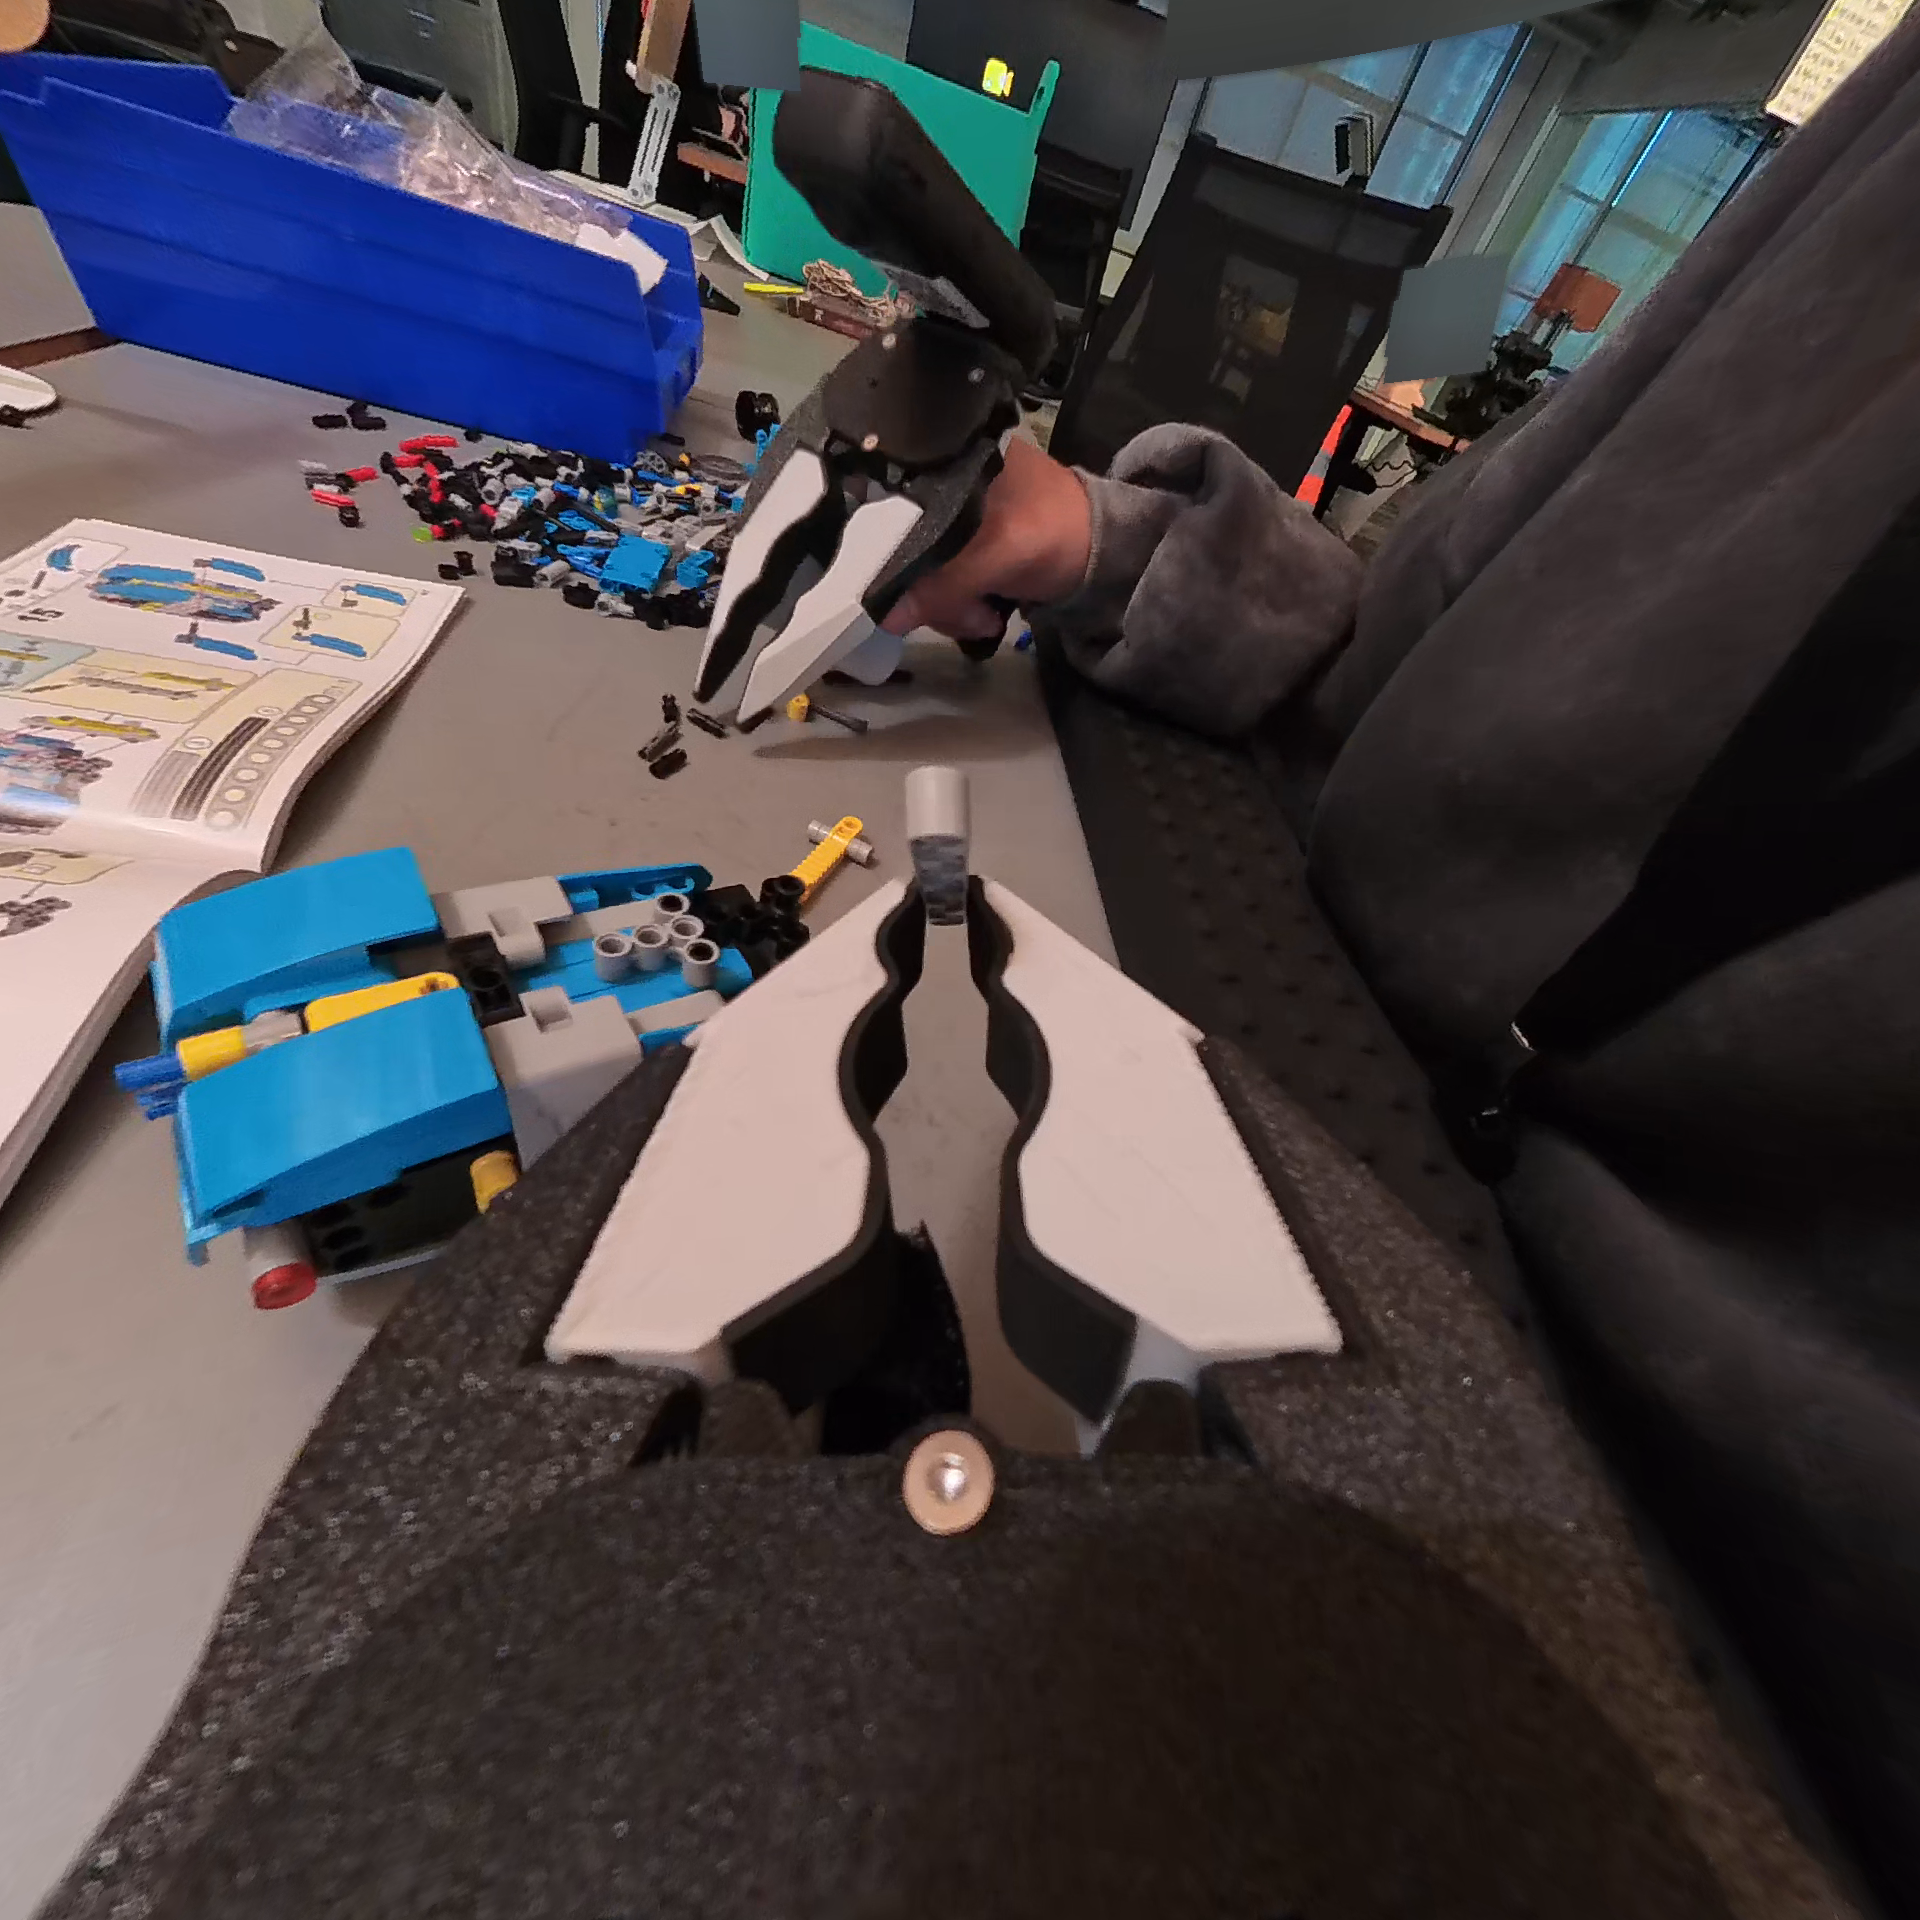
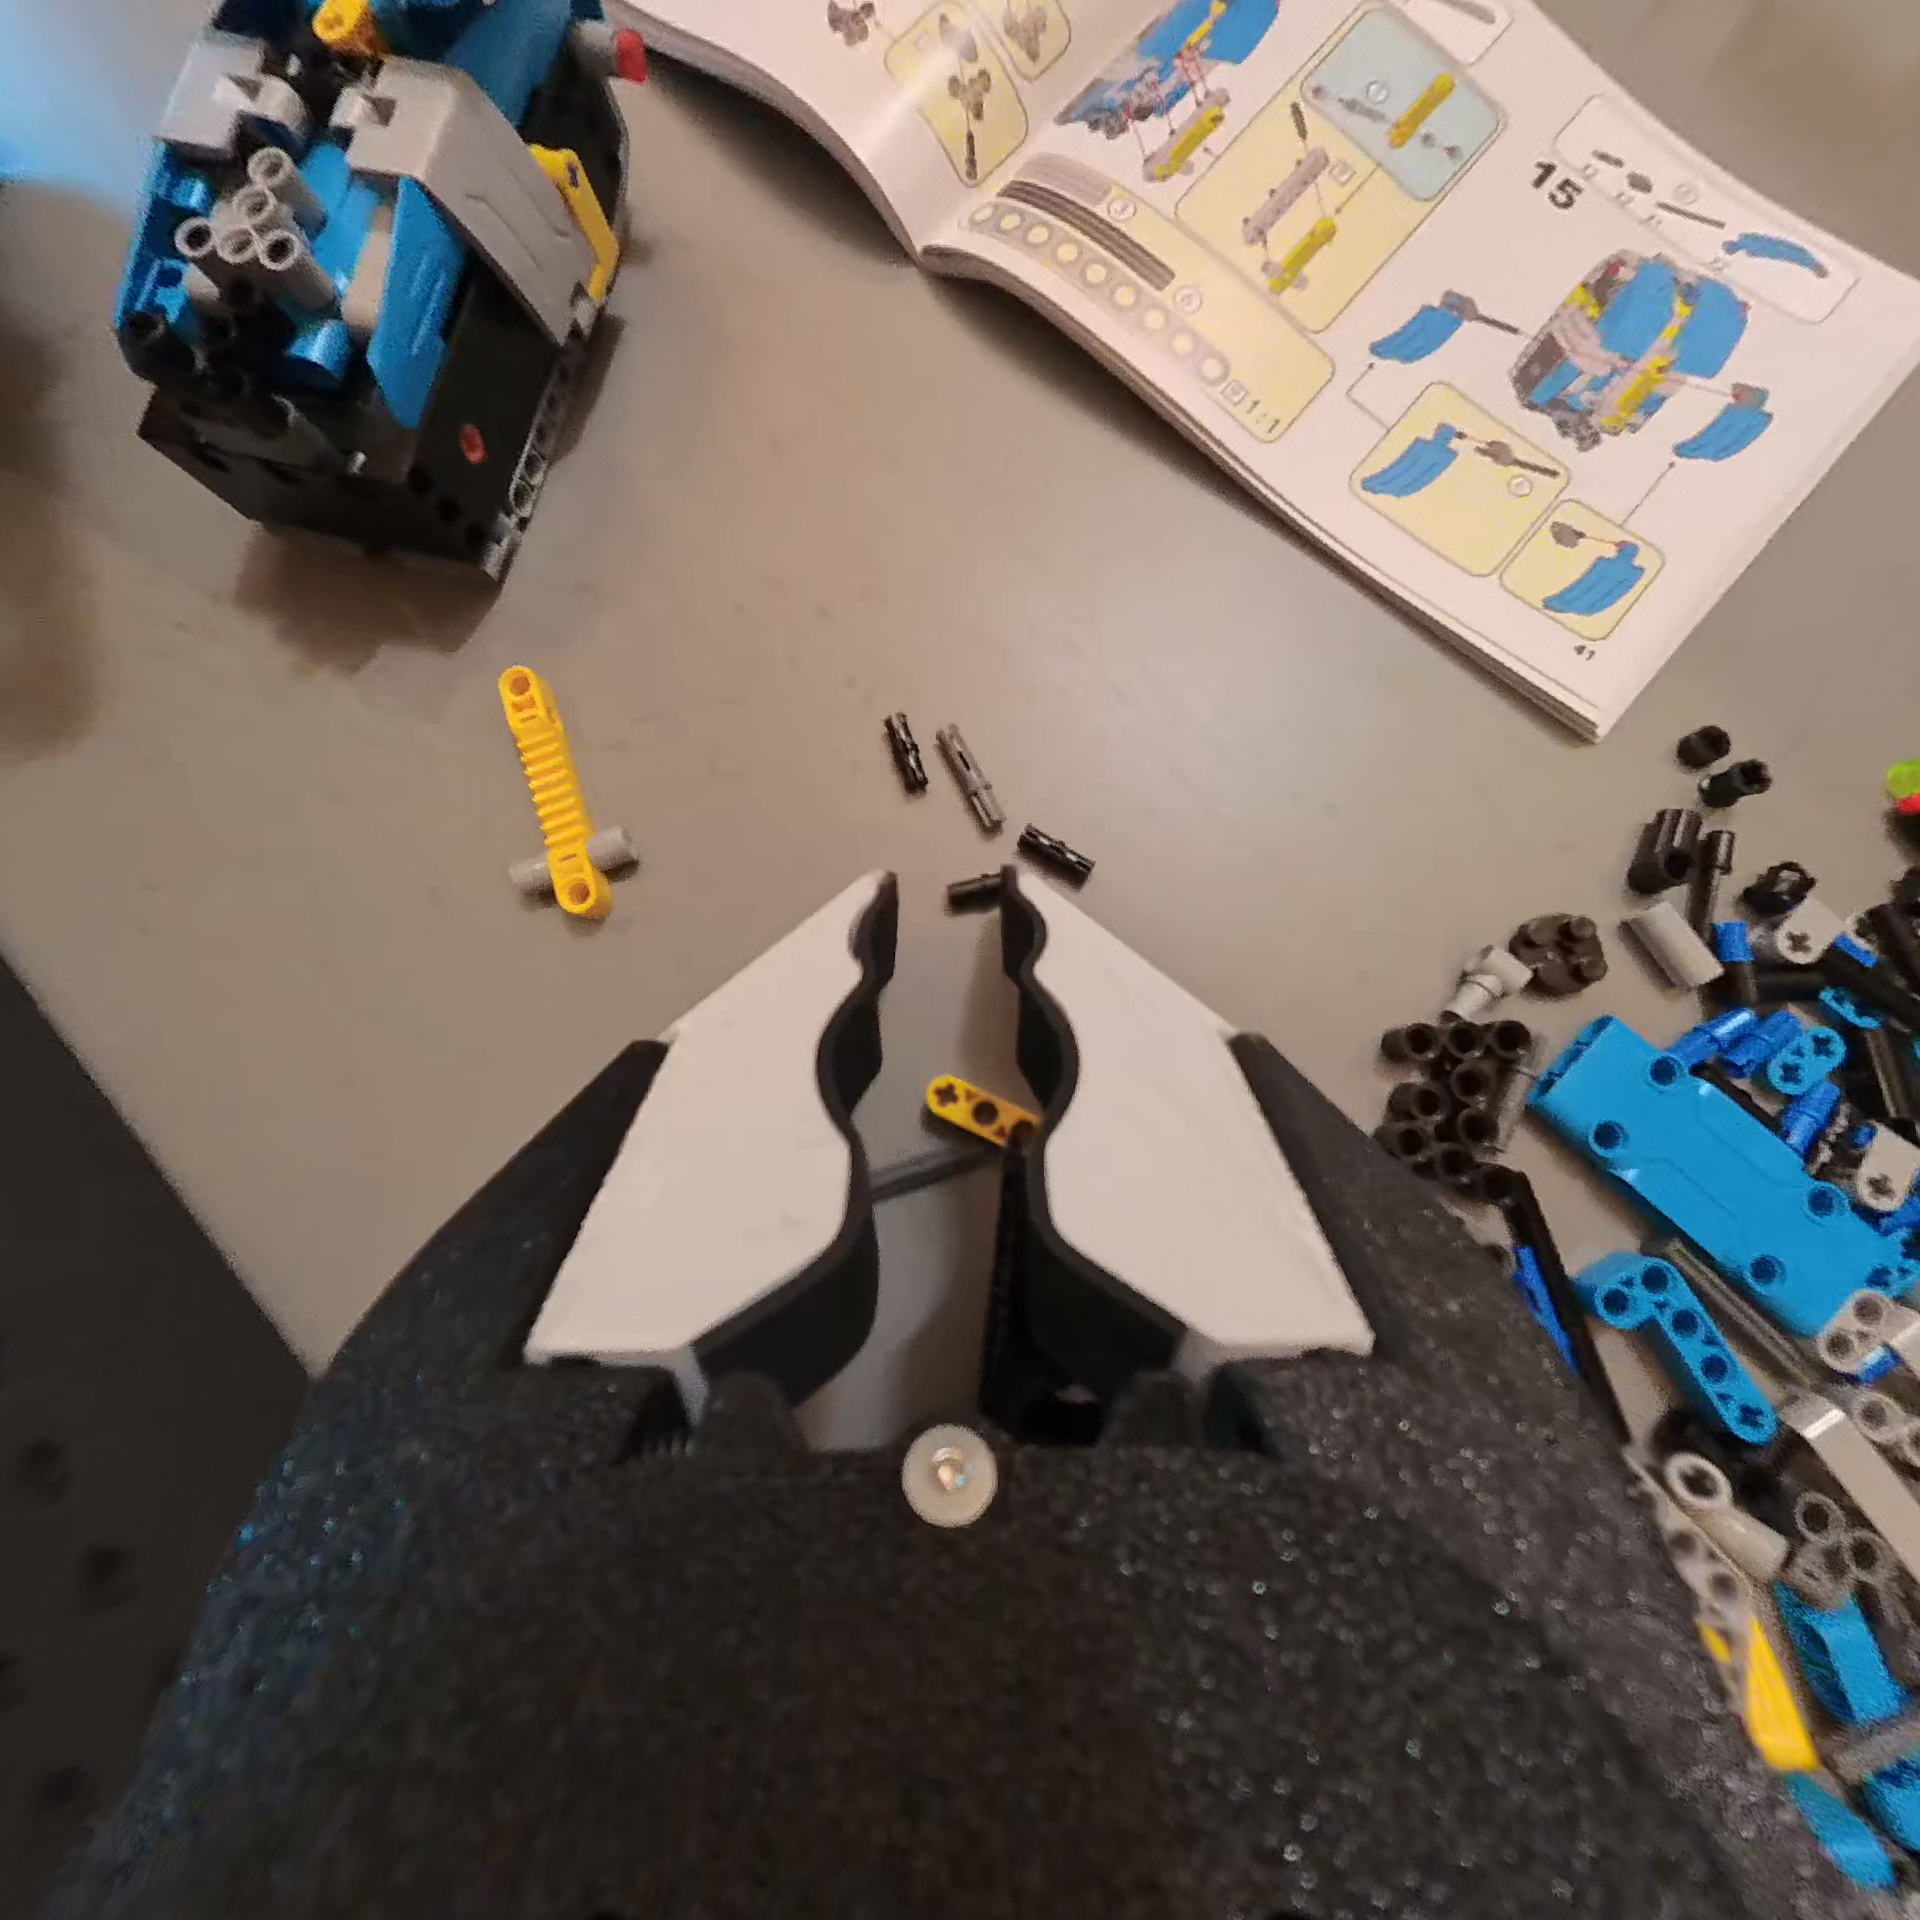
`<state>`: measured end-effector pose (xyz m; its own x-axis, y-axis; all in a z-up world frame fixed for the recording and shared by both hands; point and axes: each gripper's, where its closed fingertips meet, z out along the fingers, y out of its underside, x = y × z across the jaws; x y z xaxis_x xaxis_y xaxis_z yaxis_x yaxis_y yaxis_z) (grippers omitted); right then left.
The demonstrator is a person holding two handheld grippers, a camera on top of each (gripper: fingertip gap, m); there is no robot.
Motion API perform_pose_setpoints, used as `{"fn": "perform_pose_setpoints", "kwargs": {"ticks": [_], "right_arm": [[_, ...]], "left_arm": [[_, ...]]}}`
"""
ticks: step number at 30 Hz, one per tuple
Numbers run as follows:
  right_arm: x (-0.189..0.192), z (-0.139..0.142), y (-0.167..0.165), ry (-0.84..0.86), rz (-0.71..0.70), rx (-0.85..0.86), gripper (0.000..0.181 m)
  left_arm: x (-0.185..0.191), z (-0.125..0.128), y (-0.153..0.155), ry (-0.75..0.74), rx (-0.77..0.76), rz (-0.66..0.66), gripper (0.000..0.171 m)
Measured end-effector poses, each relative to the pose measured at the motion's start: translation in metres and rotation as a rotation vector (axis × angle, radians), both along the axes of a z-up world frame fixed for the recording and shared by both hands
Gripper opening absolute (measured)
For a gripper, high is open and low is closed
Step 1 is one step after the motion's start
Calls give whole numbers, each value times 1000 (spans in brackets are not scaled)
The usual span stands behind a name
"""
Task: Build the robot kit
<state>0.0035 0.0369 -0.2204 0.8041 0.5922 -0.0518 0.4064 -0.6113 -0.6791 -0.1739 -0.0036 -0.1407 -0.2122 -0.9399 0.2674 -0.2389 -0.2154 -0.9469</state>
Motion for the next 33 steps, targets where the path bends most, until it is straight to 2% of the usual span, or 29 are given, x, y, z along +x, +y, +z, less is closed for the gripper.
{"fn": "perform_pose_setpoints", "kwargs": {"ticks": [9,13,16,22,25,33], "right_arm": [[-1,-5,7,-22,-23,6,15],[4,9,7,0,-61,69,15],[7,2,6,-10,-98,25,17],[3,-9,8,-101,-82,20,18],[0,-10,4,-71,-56,-9,12],[-2,-9,10,-46,-60,-1,14]], "left_arm": [[0,-2,-2,10,10,-6,8],[1,-2,-3,13,16,-6,7],[1,-3,-4,17,25,-8,7],[2,-5,-7,28,43,-15,8],[2,-6,-8,30,49,-17,8],[2,-7,-10,37,59,-23,7]]}}
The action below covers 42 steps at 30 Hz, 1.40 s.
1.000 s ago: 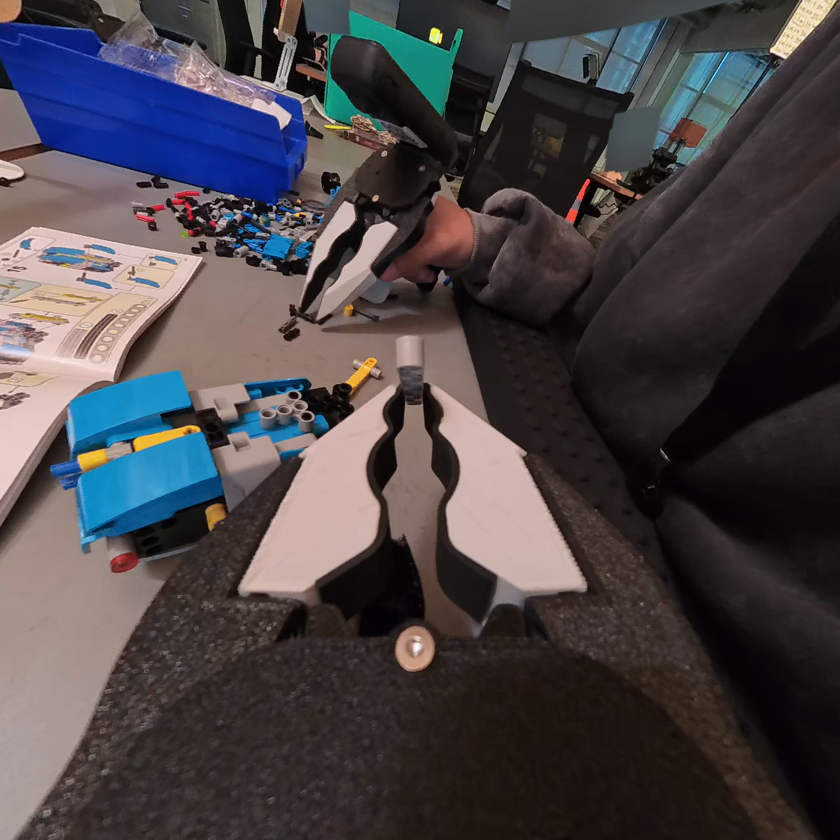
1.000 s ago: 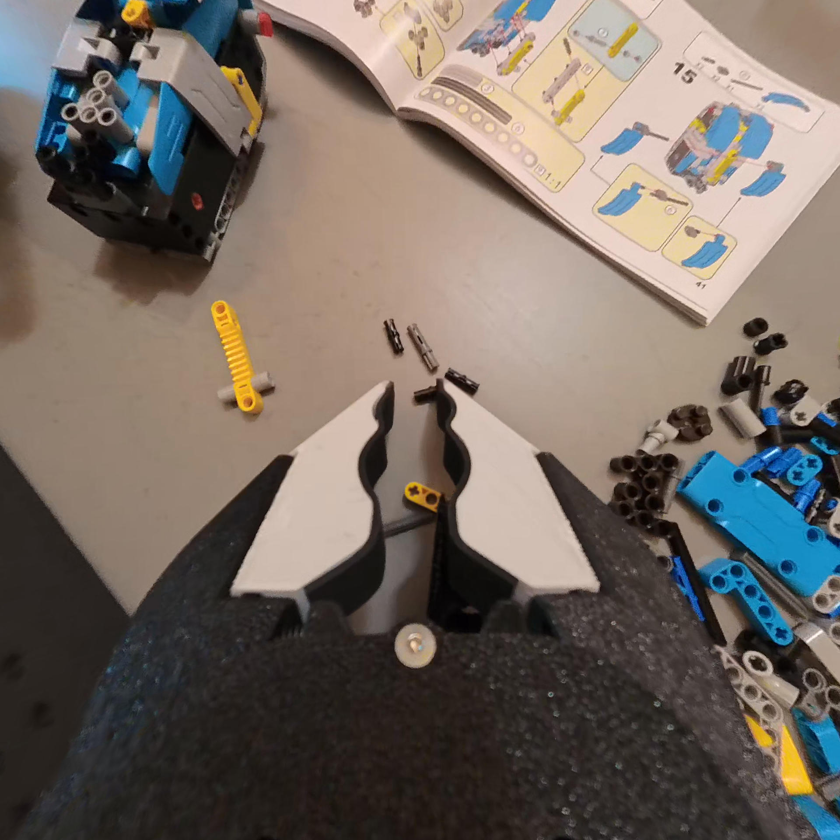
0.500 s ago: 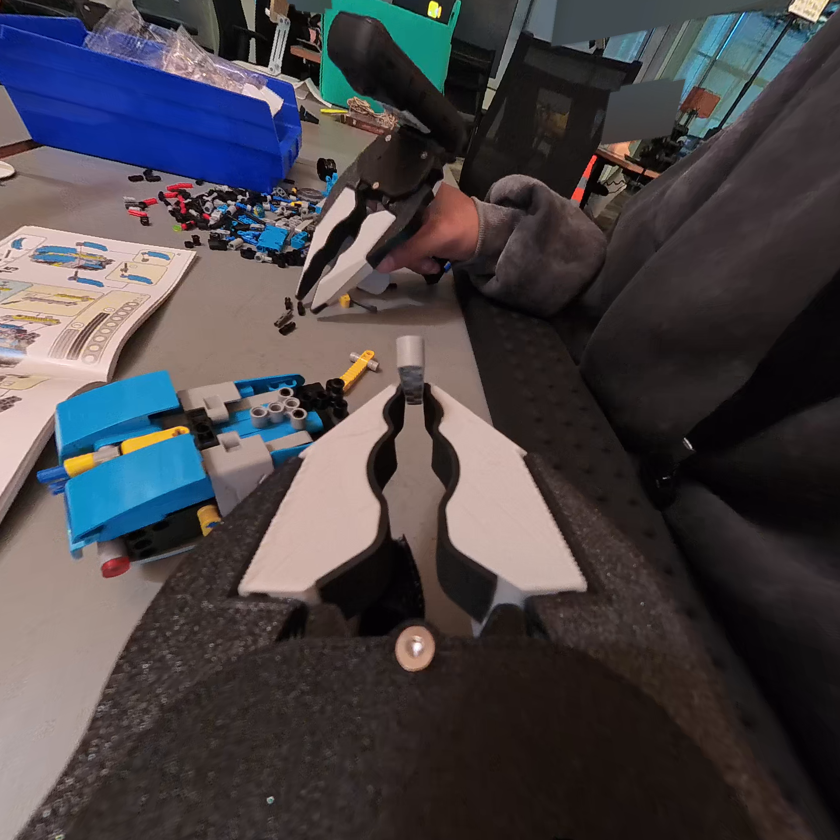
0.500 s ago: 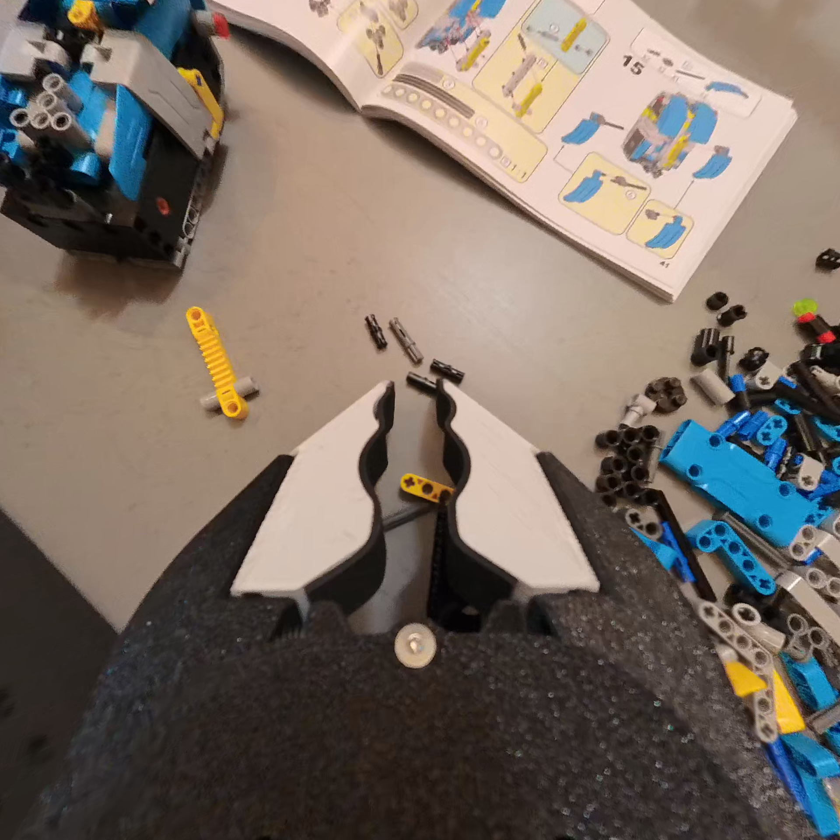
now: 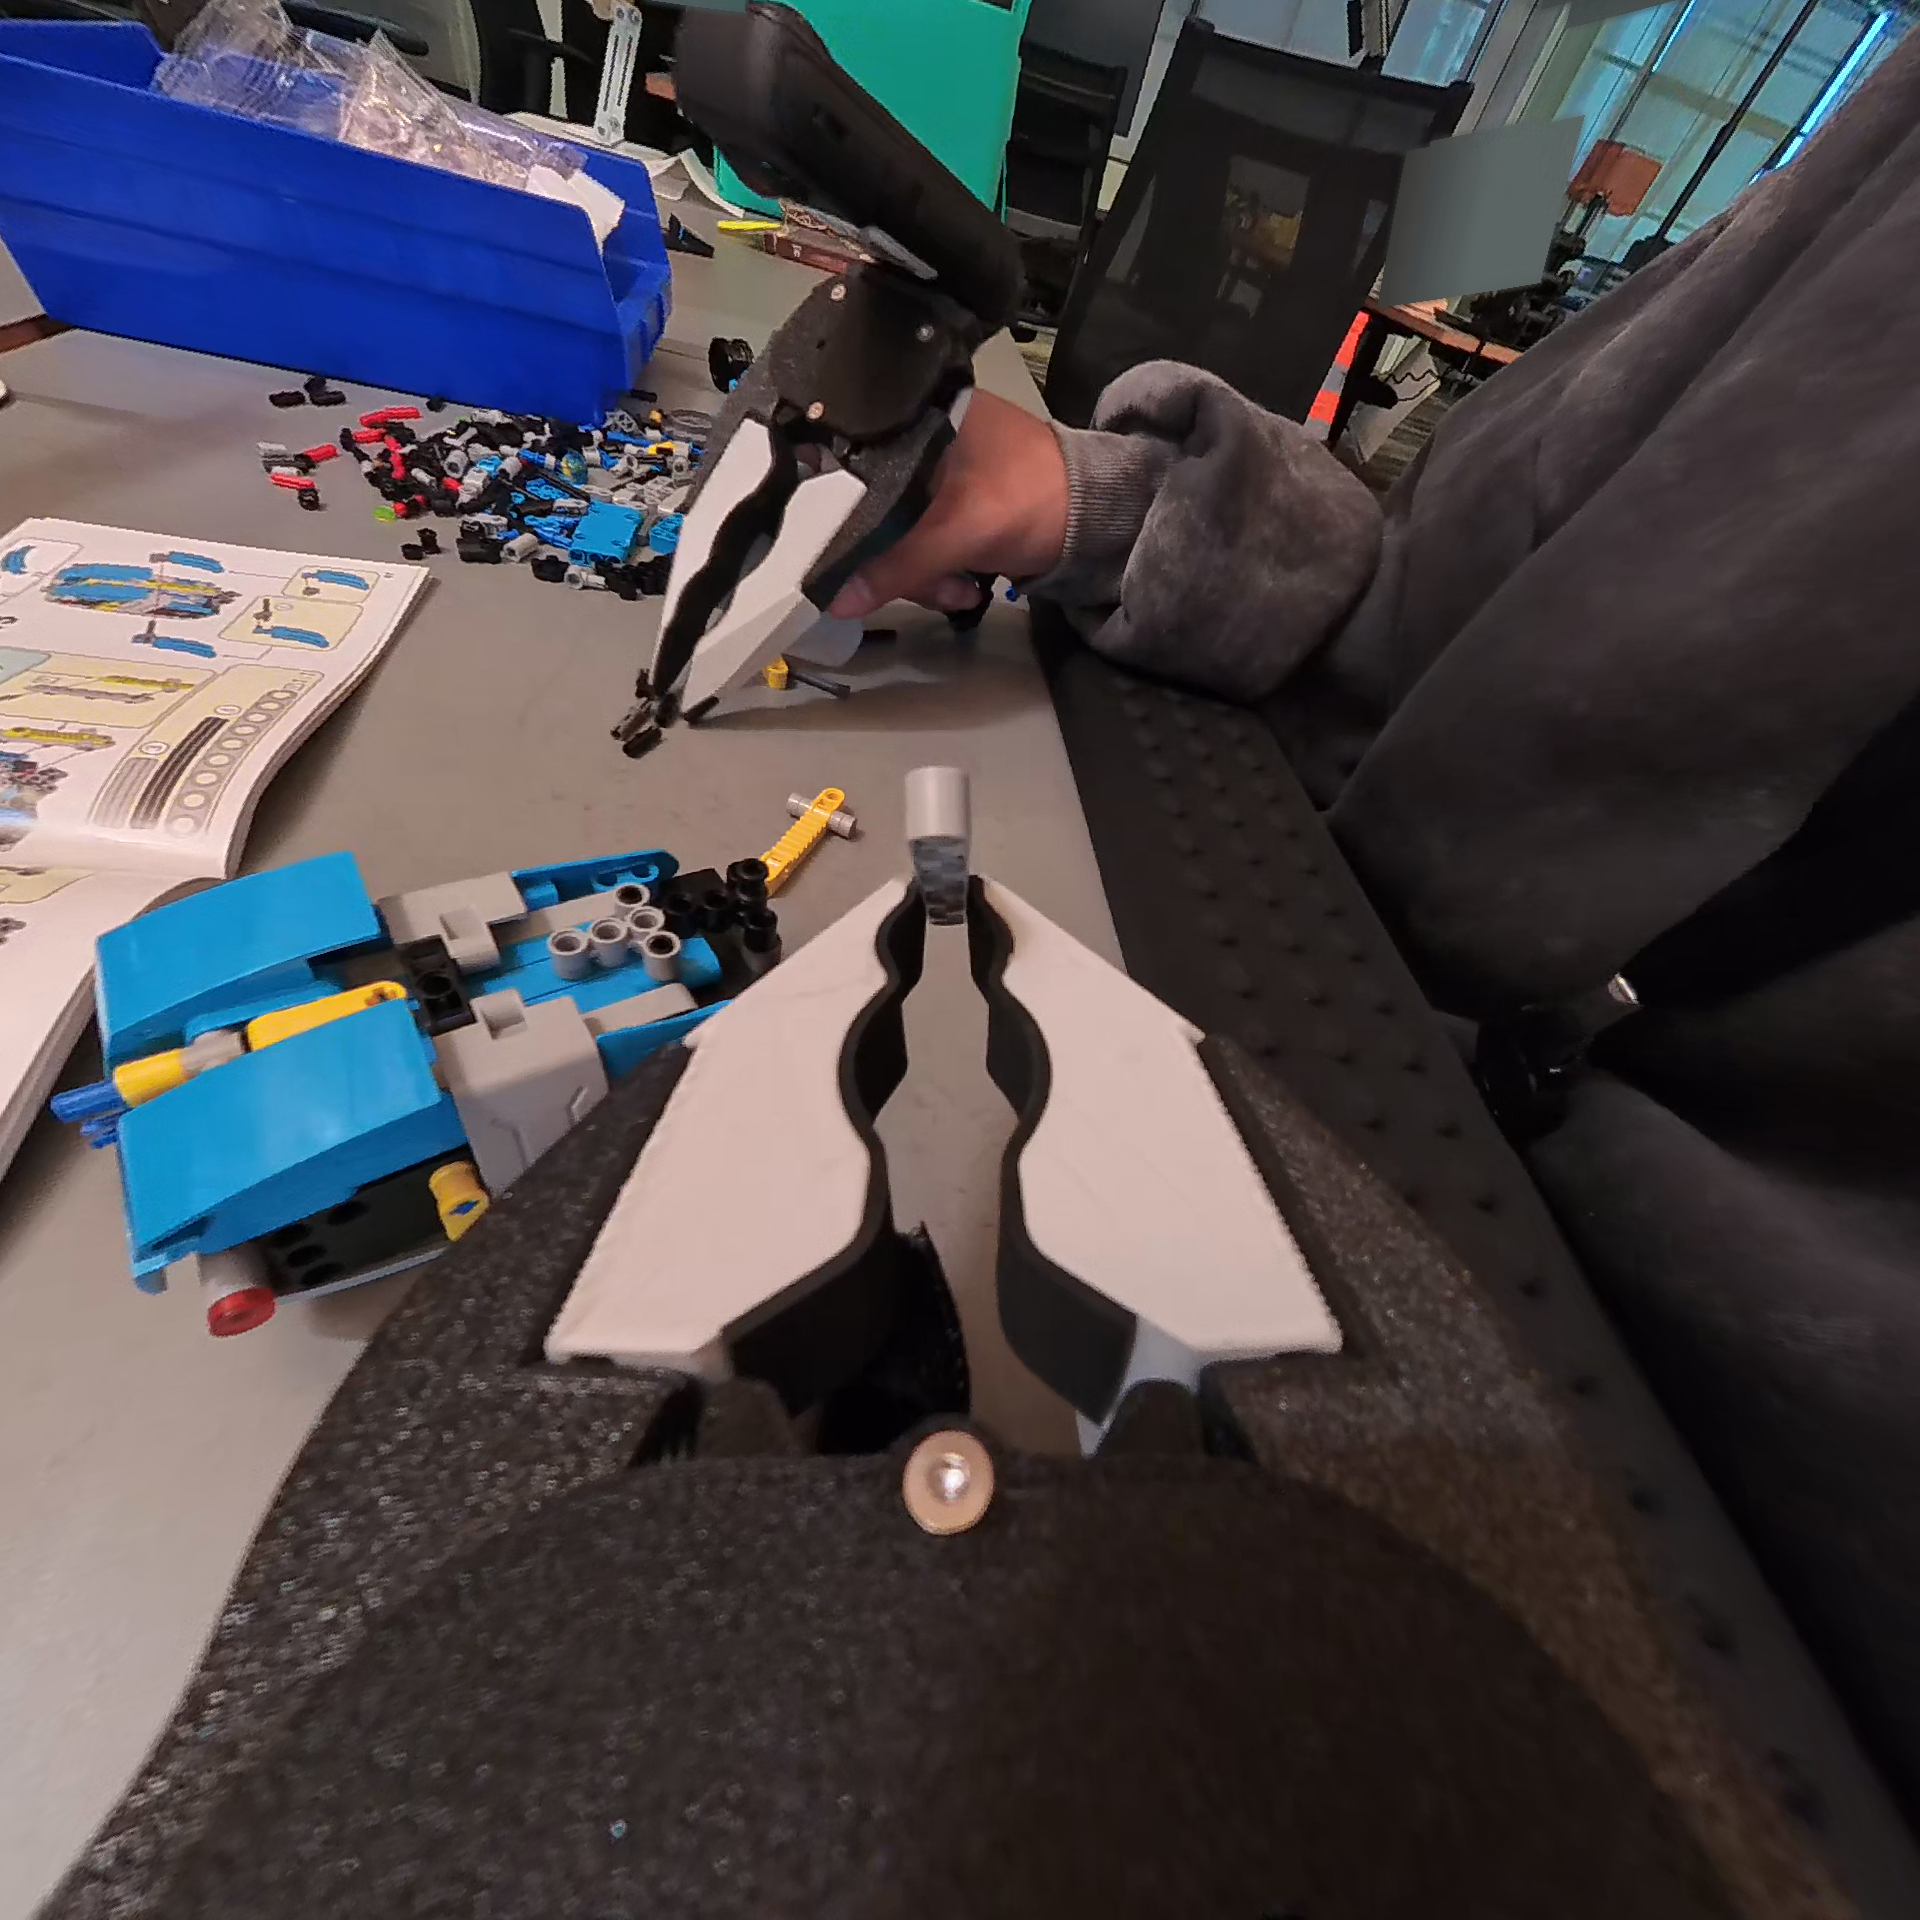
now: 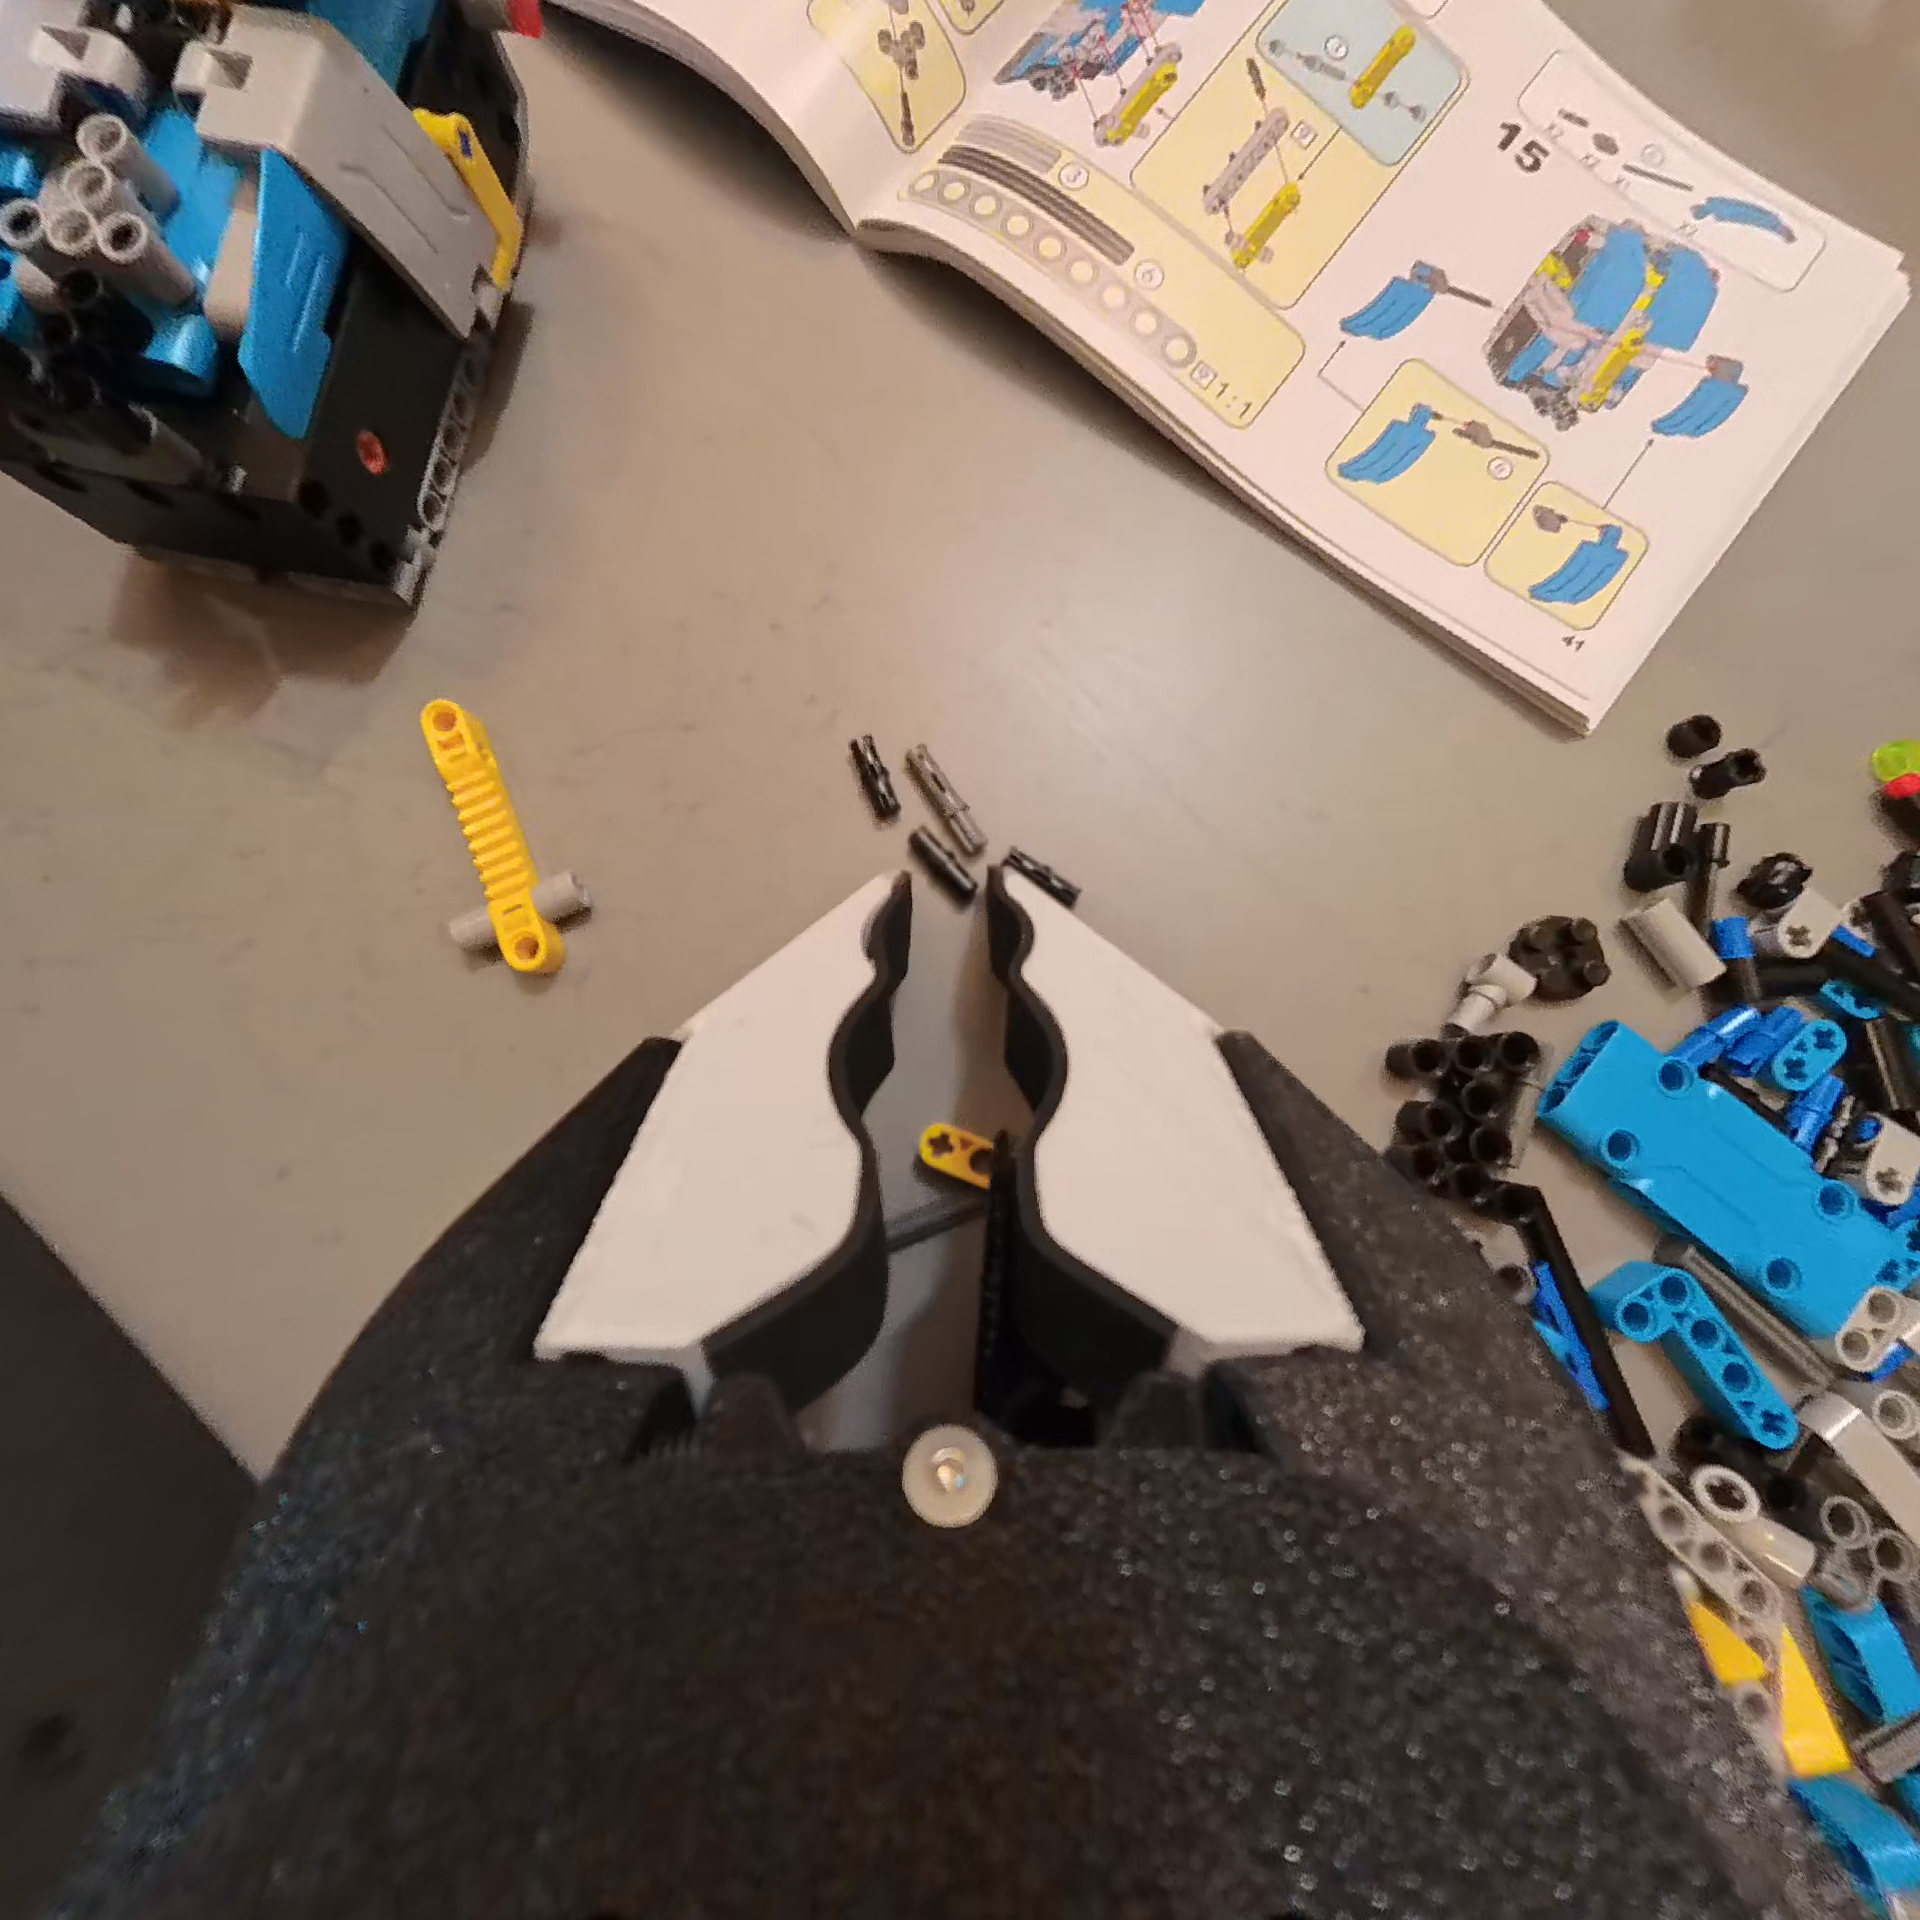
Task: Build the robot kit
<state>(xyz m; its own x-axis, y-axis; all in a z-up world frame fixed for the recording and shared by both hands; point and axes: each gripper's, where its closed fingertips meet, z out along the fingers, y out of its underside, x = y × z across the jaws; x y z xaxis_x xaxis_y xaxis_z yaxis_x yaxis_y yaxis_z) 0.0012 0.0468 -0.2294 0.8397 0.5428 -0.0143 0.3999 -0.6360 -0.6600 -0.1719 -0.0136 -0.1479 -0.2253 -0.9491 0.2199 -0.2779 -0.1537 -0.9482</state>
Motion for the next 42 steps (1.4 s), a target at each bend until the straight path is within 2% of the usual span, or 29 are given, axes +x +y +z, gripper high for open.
{"fn": "perform_pose_setpoints", "kwargs": {"ticks": [4,11,13,18,20,21,23,28,30,31,33,36,42], "right_arm": [[-1,2,2,49,-12,-19,15],[-2,-1,-3,6,47,-33,5],[8,7,-8,-42,58,-19,4],[40,58,-54,-39,79,-106,4],[38,52,-89,11,142,-237,4],[41,42,-101,-21,152,-284,5],[43,29,-107,-98,165,-257,5],[-32,45,-92,116,244,-53,5],[-96,94,-85,373,330,131,4],[-117,105,-78,413,318,165,4],[-141,95,-65,340,309,204,5],[-170,86,-60,476,295,161,4],[-185,84,-54,473,274,192,5]], "left_arm": [[0,-1,-2,5,7,-5,8],[0,-2,-3,10,16,-11,8],[0,-2,-3,9,13,-10,7],[0,-1,-4,8,15,-12,8],[0,-1,-4,8,15,-13,7],[0,-1,-4,7,14,-13,7],[0,-1,-4,9,15,-13,7],[3,-5,1,32,18,36,7],[5,-1,1,13,1,54,7],[5,3,1,-8,-9,62,7],[5,7,3,-29,-20,84,7],[4,12,6,-52,-36,109,7],[4,14,12,-58,1,154,7]]}}
